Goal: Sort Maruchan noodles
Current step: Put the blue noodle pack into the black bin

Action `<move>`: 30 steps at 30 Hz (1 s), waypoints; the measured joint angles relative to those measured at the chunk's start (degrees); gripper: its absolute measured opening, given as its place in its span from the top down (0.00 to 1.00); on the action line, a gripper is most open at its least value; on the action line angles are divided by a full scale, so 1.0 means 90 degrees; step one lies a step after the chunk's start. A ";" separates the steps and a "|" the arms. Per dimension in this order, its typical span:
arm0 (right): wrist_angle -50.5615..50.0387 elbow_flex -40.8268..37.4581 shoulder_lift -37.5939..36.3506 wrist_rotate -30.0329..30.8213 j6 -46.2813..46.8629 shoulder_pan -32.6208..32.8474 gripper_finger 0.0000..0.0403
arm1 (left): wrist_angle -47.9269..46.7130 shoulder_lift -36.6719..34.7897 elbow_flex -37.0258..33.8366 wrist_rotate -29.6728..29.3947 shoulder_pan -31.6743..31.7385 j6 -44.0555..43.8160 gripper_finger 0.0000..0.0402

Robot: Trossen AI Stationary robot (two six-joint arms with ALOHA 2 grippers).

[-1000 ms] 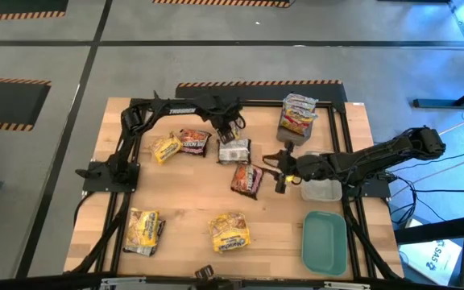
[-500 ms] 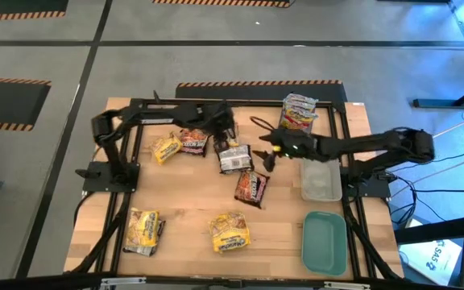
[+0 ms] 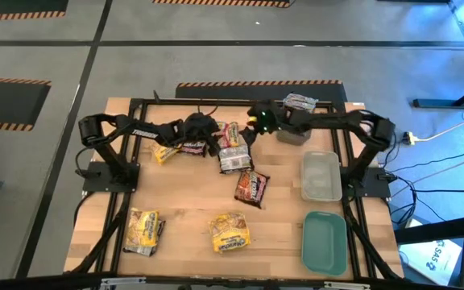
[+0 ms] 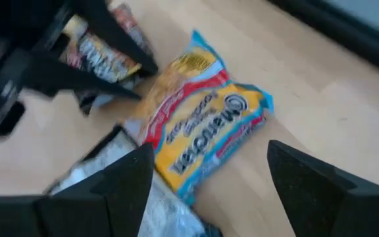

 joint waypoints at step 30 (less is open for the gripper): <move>0.0704 0.0104 0.1506 -0.1048 0.1225 -0.0308 0.32 | 0.1091 0.0982 -0.0684 -0.0034 0.0276 -0.0597 0.68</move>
